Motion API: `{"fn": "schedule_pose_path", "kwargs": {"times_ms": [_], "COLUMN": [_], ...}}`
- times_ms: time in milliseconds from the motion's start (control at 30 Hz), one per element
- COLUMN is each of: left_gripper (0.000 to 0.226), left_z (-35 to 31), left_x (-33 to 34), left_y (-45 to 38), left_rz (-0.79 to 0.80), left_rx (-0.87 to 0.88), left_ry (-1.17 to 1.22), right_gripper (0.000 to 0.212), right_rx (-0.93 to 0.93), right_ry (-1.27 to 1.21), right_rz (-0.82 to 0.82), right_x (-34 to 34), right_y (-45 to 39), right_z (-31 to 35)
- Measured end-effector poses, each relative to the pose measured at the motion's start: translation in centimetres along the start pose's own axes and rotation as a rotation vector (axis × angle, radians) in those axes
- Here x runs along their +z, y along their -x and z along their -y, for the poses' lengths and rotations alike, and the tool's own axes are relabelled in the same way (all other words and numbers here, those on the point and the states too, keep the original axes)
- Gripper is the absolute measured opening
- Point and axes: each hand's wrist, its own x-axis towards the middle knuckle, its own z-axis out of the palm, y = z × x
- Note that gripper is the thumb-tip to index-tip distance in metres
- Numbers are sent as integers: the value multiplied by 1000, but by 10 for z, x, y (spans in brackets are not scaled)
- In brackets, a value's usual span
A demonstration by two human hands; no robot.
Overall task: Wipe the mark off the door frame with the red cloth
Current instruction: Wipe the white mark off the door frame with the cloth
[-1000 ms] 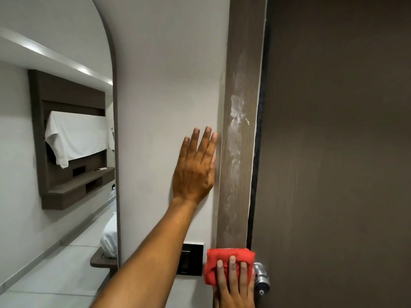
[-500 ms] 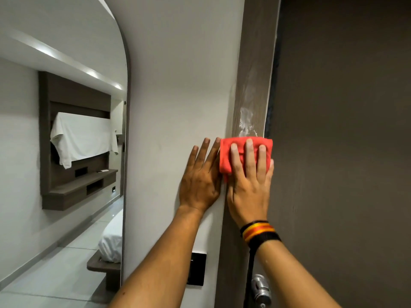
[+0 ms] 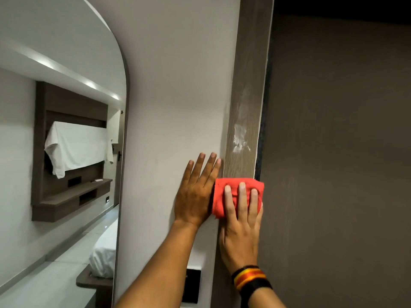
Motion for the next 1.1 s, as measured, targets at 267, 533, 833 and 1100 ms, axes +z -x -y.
{"fn": "schedule_pose_path", "kwargs": {"times_ms": [267,533,833,1100], "left_gripper": [68,66,62,61], "left_z": [-1,-1,0,-3], "left_x": [0,-1,-1,-8], "left_y": [0,1,4,2], "left_rz": [-12,-1,33,52], "left_rx": [-14,-1,-9,-29], "left_ry": [16,89,7,40], "right_gripper": [80,85,71,72], "right_rx": [-29,-3,-97,-56], "right_ry": [-39,-50,-22,-14], "right_rz": [-76,1,31,-43], "right_x": [-37,-16,-82,-58], "right_y": [-152,-55,-287,-212], "right_z": [8,1,1,8]}}
